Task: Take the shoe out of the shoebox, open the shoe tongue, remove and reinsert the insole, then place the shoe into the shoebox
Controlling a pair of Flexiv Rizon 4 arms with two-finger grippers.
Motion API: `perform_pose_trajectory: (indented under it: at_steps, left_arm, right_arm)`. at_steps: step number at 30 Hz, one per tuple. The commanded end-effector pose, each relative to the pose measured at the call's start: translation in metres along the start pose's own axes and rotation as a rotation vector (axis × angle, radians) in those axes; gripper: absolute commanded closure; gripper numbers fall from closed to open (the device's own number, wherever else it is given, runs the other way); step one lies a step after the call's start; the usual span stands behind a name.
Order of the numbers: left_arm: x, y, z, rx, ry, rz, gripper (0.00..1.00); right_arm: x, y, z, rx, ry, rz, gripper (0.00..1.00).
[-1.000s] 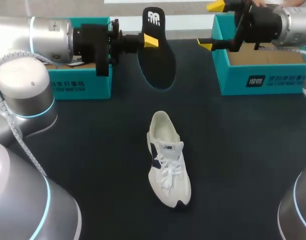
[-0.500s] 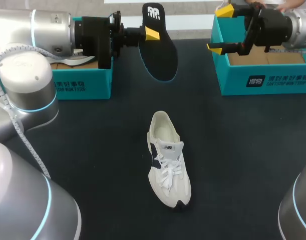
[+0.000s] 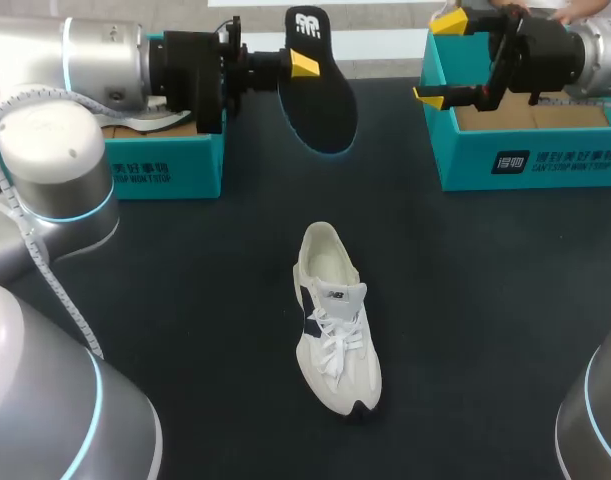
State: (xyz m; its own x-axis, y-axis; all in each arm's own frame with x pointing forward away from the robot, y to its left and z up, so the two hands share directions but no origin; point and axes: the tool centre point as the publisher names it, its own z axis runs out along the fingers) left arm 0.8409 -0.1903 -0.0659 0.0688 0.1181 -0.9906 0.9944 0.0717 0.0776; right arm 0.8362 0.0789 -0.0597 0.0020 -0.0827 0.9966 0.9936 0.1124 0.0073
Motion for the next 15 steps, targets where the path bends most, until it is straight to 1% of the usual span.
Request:
perform_pose_trajectory:
  at_steps: [1,2,3,5,6,7,8,9,10,11,12,14,15]
  left_arm:
    - [-0.003,-0.006,0.005,0.066,-0.074,-0.352,1.00]
    - [-0.003,-0.008,0.005,0.071,-0.083,-0.455,1.00]
    - [-0.001,-0.010,0.005,0.093,-0.087,-0.510,1.00]
    - [0.001,-0.015,0.005,0.104,-0.096,-0.702,1.00]
    - [0.003,-0.017,0.005,0.091,-0.099,-0.770,1.00]
    - [0.004,-0.020,0.005,0.113,-0.089,-0.879,1.00]
    - [0.005,-0.023,0.006,0.102,-0.085,-0.965,1.00]
    - [0.006,-0.024,0.006,0.095,-0.058,-1.013,1.00]
    - [0.007,-0.026,0.006,0.092,-0.063,-1.083,1.00]
    - [0.007,-0.028,0.006,0.110,-0.042,-1.136,1.00]
    - [0.006,-0.031,0.007,0.118,-0.040,-1.165,1.00]
    - [0.004,-0.034,0.007,0.130,0.020,-1.210,1.00]
    - [0.002,-0.034,0.006,0.141,0.032,-1.185,1.00]
  right_arm:
    - [0.001,-0.001,0.000,-0.002,-0.004,0.001,0.00]
    - [0.001,-0.001,0.000,-0.002,-0.004,0.001,0.00]
    - [0.001,-0.001,0.000,-0.002,-0.004,0.001,0.00]
    - [0.001,-0.001,0.000,-0.002,-0.004,0.001,0.00]
    - [0.001,-0.001,0.000,-0.002,-0.004,0.001,0.00]
    - [0.001,-0.001,0.000,-0.002,-0.004,0.001,0.00]
    - [0.001,-0.001,0.000,-0.002,-0.004,0.001,0.00]
    - [0.001,-0.001,0.000,-0.002,-0.004,0.001,0.00]
    - [0.001,-0.001,0.000,-0.002,-0.004,0.001,0.00]
    - [0.001,-0.001,0.000,-0.002,-0.004,0.001,0.00]
    - [0.001,-0.001,0.000,-0.002,-0.004,0.001,0.00]
    - [0.001,-0.001,0.000,-0.002,-0.004,0.001,0.00]
    - [0.001,-0.001,0.000,-0.002,-0.004,0.001,0.00]
